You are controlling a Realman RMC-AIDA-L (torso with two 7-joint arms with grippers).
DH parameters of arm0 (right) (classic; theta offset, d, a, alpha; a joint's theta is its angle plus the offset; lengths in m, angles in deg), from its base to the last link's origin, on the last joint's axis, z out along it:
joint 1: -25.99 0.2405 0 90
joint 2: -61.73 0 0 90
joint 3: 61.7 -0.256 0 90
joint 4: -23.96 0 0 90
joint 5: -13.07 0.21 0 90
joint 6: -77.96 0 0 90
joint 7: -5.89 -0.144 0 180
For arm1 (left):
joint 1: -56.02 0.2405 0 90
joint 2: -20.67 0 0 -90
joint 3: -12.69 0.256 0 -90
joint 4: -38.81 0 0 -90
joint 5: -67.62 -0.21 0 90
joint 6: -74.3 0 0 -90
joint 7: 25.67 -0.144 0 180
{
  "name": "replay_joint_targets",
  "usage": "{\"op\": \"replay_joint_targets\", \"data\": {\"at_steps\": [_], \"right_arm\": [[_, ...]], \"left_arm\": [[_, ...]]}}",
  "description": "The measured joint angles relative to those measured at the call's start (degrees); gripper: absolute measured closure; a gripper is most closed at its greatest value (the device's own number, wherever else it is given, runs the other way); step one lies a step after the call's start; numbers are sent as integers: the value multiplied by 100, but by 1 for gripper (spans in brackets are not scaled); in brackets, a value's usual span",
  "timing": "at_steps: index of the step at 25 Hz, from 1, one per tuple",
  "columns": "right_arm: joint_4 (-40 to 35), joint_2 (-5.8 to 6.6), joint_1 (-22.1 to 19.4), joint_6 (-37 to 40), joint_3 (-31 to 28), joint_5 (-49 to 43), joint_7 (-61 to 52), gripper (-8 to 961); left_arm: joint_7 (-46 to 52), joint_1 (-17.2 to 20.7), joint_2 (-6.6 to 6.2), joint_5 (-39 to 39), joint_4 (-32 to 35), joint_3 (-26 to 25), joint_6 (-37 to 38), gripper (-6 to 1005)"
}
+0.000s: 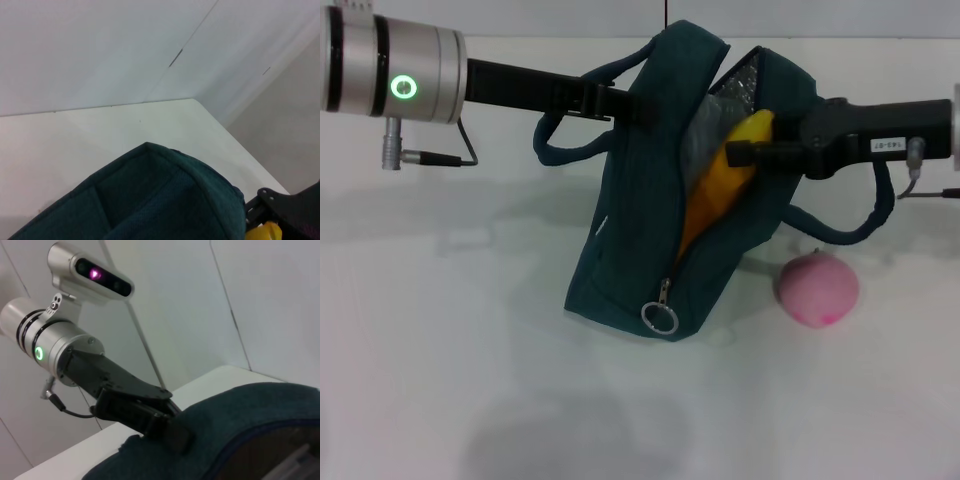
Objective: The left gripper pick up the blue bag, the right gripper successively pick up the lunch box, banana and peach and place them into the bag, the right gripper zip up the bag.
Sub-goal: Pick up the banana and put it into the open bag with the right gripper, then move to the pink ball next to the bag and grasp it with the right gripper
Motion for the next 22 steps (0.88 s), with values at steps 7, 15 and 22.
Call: {"op": "replay_joint_targets", "data": {"at_steps": [7,15,22], "right_arm": [[27,121,-2,6,-44,1,-202,492],[-341,112,-111,535,-795,144,-158,261],[-2368,27,-1017,2149,-1956,12,-520,257]], "left_arm": [[-19,5,5,0,-8,0,1,944],[-33,29,10,0,-16,69,-7,944],[-45,114,10,-1,-54,60,-31,944]]}}
